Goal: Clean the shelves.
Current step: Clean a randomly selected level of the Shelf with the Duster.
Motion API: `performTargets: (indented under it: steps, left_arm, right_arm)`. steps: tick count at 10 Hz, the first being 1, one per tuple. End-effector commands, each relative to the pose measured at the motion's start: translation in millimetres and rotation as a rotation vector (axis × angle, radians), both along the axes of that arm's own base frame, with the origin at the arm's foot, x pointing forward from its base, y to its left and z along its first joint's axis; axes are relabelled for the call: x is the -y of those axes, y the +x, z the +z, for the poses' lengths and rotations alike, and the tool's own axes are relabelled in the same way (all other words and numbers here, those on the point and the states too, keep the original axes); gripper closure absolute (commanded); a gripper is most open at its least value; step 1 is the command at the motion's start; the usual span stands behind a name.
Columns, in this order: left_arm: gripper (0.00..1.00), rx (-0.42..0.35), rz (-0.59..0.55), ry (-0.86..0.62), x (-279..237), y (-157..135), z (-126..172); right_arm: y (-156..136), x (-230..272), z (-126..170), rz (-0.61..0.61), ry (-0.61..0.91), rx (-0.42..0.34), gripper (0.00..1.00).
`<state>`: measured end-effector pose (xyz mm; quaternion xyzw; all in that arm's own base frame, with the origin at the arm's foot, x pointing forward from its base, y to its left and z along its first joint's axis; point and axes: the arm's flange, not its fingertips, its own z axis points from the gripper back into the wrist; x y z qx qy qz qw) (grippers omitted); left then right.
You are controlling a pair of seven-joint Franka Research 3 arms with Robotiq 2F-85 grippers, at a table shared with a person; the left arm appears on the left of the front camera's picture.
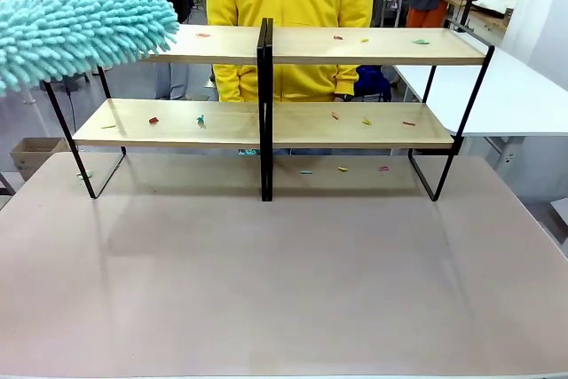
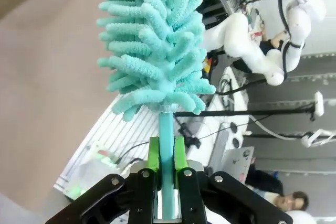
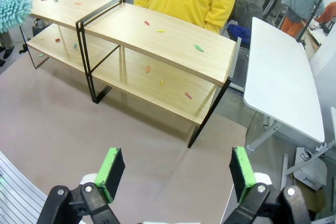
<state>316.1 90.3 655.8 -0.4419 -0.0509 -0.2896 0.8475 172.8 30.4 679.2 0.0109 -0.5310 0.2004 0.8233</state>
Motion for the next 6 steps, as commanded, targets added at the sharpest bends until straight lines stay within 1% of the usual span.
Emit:
performTargets:
  steps: [1,2,3,4,5,6]
  left_arm:
    - [0.88,-0.132,0.312,-0.180,38,15,41]
    - [0.88,-0.154,0.318,-0.162,60,18,57]
    - [0.88,-0.189,0.288,-0.101,90,25,71]
    - [0.88,-0.208,0.316,-0.064,123,33,81]
    - [0.88,-0.211,0.313,-0.033,149,43,83]
    - [0.88,-0.208,0.297,-0.110,97,27,71]
  right_arm:
    - [0,1,1,0.005,0.006,0.000,0.00]
    - [0,1,1,0.005,0.006,0.000,0.00]
    - [0,1,1,0.005,0.006,0.000,0.00]
    - [0,1,1,0.005,0.006,0.000,0.00]
    - [0,1,1,0.005,0.006,0.000,0.00]
    - [0,1,1,0.005,0.006,0.000,0.00]
